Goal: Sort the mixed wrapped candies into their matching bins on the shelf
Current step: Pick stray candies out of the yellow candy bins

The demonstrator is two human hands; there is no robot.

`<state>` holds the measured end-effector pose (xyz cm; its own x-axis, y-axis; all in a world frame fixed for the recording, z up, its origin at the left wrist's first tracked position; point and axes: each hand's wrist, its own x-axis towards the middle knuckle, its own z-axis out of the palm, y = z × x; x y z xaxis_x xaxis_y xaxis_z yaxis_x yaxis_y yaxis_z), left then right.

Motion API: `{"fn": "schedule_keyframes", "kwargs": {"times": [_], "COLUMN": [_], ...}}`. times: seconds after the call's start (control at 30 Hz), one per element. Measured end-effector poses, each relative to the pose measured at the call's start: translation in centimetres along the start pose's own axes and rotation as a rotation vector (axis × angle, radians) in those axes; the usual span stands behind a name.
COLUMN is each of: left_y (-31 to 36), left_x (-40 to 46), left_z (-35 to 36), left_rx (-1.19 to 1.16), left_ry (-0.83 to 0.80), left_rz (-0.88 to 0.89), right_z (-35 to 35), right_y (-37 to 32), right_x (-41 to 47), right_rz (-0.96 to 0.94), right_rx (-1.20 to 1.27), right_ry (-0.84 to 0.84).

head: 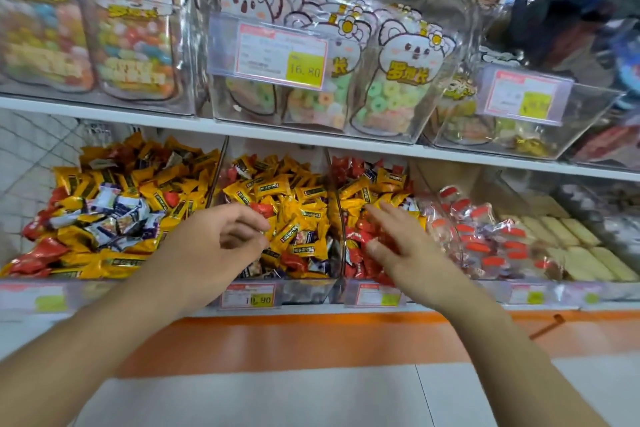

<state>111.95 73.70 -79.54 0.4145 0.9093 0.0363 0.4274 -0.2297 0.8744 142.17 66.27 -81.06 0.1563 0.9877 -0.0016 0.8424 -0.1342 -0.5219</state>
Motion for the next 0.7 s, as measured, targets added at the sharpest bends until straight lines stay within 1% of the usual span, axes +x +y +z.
{"fn": "schedule_keyframes", "kwargs": {"times": [0.03,0.1,0.17,0.27,0.4,0.57,0.7], "left_y": [0.0,0.0,-0.2,-0.5,-0.7,-1.0,-2.1], "left_x": [0.0,-0.1,-0.1,-0.2,-0.5,-1.4,-2.3], "left_z": [0.1,0.2,0.1,-0.2,-1.1,-3.0,-5.1], "left_rx": [0.004,0.012,0.011,0.002,0.016,0.03,0.1], "left_ry": [-0.007,-0.017,-0.024,-0.031,-0.034,0.006,0.066], "left_rz": [0.004,0.014,0.015,0.013,0.02,0.026,0.028], "right_z": [1.0,2.8,3.9,4.5,4.3,3.9,3.5], "right_y": [0.3,0.6,0.9,1.3,1.2,-0.4,-2.6], "right_x": [0.2,0.7,1.2,2.1,2.6,2.6,3.0], "right_rz": [-0.007,-0.005,-0.005,0.005,0.018,-0.017,0.019], "right_rx": [-0.047,-0.163,-0.277,-0.361,-0.388,-0.403,-0.302], "right_ry": [-0.035,-0.038,0.022,0.076,0.09,0.134,0.258]}}
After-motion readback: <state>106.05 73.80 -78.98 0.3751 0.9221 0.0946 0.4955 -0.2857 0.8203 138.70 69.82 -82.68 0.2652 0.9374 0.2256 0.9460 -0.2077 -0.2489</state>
